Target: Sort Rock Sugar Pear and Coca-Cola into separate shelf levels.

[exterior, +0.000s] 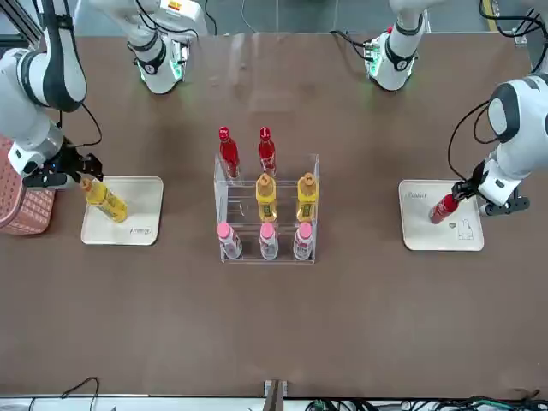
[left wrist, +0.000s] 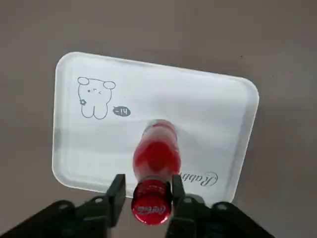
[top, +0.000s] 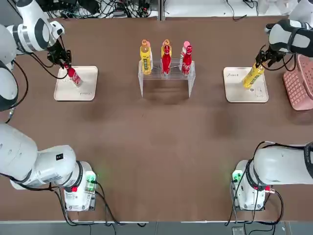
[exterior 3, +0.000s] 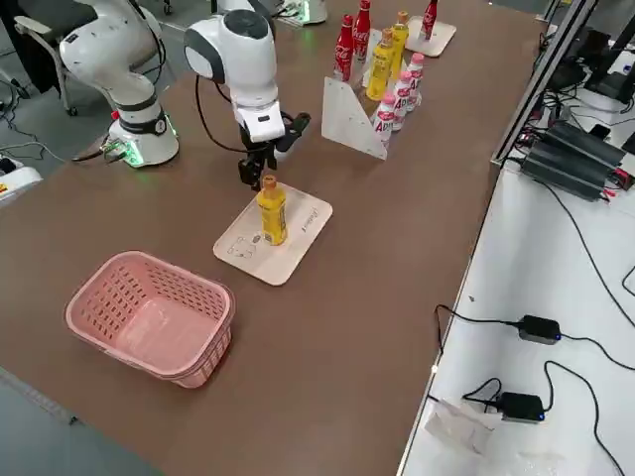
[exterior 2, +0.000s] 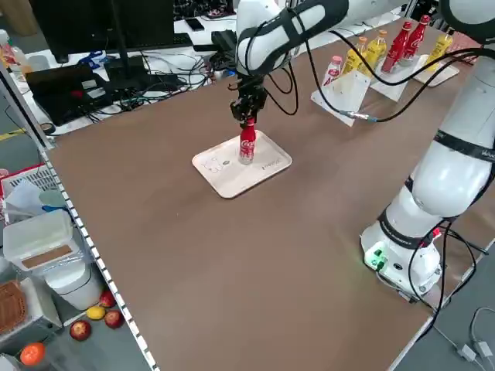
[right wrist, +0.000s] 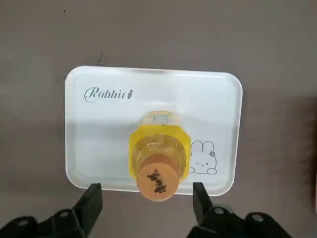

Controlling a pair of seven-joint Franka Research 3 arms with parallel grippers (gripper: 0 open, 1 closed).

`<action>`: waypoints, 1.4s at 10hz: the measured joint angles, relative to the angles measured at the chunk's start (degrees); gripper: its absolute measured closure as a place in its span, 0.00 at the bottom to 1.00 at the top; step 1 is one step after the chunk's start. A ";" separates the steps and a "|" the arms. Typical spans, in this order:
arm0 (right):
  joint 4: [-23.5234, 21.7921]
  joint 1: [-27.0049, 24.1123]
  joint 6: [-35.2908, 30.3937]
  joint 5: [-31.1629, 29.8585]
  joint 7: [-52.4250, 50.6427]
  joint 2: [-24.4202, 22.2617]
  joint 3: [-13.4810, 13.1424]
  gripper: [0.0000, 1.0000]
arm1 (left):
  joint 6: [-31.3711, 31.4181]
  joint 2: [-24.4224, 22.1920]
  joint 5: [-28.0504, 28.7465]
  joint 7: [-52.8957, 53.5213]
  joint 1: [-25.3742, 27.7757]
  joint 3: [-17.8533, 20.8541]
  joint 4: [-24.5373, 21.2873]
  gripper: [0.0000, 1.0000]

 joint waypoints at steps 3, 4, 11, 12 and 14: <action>-0.01 0.00 0.67 0.00 -0.08 0.60 -0.01 0.17 | 0.00 0.00 0.00 0.00 -0.09 -0.15 0.04 0.68; -0.01 0.00 0.85 0.00 -0.41 0.77 -0.02 0.18 | 0.02 -0.01 0.00 0.00 -0.09 -0.16 0.18 0.67; -0.08 -0.11 0.88 0.00 -2.95 0.87 -0.26 0.40 | -24.31 -1.37 -0.05 -12.35 -0.18 -9.73 20.42 0.67; -0.09 -0.20 0.88 0.00 -3.20 0.87 -0.35 0.48 | -26.92 -1.38 -0.05 -16.38 -0.32 -13.04 23.26 0.67; -0.09 -0.32 0.90 0.00 -3.51 0.87 -0.44 0.59 | -31.12 -1.37 -0.07 -22.57 -0.64 -18.53 27.55 0.67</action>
